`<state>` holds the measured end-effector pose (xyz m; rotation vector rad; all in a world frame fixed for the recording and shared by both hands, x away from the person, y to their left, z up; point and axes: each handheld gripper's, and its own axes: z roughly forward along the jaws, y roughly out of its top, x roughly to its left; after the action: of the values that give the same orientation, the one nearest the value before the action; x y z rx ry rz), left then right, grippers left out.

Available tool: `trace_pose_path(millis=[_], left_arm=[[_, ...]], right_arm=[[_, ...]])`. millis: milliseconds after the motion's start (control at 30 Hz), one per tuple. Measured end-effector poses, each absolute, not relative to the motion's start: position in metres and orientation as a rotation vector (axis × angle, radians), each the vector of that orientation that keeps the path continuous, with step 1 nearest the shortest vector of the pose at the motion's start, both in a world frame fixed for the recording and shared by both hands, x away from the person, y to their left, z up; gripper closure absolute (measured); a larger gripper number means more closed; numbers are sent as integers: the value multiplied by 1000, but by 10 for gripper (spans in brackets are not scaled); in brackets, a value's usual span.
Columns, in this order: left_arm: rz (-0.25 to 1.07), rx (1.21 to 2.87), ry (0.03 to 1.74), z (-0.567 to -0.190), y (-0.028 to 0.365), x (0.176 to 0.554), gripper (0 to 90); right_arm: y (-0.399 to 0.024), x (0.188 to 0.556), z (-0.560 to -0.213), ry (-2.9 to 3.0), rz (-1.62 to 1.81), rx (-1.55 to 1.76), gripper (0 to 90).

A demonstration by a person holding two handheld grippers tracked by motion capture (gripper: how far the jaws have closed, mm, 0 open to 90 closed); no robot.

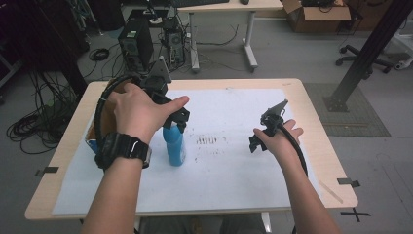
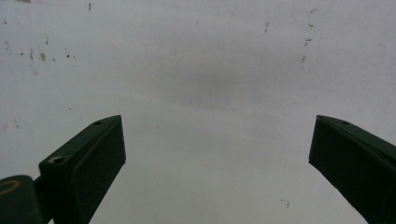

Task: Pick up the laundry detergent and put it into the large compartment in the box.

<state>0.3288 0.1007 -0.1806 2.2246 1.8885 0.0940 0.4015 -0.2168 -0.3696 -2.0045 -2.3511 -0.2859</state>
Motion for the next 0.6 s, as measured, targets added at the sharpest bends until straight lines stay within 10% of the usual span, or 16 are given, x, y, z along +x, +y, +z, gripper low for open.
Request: trace_pose_path(millis=[600], left_arm=[[102,2221,1893,-178,101,329,46]], right_arm=[[-218,399,-366,-2336,-307,-2010,38]])
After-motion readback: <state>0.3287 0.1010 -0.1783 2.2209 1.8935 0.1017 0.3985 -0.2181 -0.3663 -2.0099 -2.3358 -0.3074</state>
